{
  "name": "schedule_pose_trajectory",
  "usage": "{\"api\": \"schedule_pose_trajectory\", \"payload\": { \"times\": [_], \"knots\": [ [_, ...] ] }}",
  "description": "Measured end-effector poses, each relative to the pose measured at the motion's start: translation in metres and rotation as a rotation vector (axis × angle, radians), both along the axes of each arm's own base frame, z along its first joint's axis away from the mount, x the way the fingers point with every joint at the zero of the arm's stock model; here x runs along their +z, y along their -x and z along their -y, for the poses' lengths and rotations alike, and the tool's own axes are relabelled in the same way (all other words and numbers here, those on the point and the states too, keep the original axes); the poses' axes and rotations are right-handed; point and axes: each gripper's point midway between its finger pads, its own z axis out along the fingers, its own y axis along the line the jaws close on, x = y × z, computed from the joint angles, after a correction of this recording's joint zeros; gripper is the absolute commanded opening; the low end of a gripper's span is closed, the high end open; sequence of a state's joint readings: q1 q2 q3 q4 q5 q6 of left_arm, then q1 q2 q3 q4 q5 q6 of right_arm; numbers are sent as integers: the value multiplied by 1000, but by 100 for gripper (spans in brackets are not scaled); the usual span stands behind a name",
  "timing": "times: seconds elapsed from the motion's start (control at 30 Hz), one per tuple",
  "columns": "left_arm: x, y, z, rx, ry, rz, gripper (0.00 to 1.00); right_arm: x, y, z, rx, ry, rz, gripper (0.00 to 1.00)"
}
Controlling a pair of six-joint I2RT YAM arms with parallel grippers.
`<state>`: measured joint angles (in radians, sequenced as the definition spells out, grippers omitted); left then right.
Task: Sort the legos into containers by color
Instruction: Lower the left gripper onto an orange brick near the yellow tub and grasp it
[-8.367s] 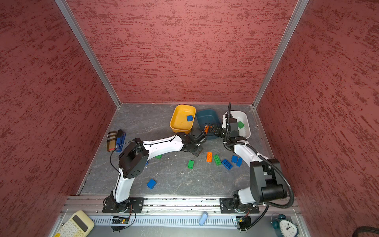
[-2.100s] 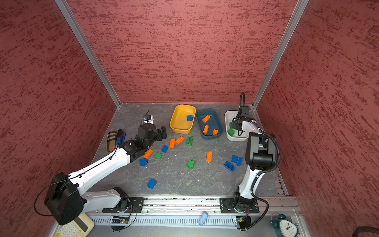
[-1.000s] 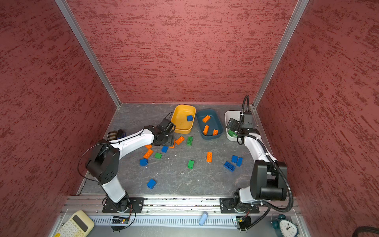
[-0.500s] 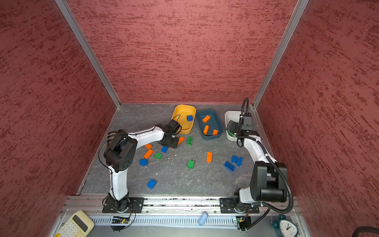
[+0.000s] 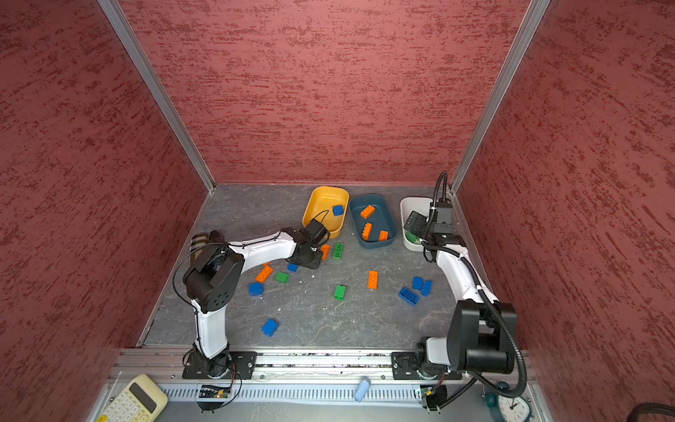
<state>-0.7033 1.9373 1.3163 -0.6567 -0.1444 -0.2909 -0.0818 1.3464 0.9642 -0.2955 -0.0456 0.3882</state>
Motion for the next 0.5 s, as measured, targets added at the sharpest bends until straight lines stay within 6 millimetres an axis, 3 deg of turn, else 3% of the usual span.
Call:
{"api": "schedule_pose_trajectory", "payload": {
  "times": [0.17,0.4,0.5],
  "knots": [
    [37,0,33,-48,76,98,32,3,9,-5,16,-21,12,99],
    [103,-28,98,-113,282,207,32,8,13,-12,40,-51,27,99],
    [116,-39,122,-138,348,216,33,8,14,-19,68,-77,28,99]
  ]
}}
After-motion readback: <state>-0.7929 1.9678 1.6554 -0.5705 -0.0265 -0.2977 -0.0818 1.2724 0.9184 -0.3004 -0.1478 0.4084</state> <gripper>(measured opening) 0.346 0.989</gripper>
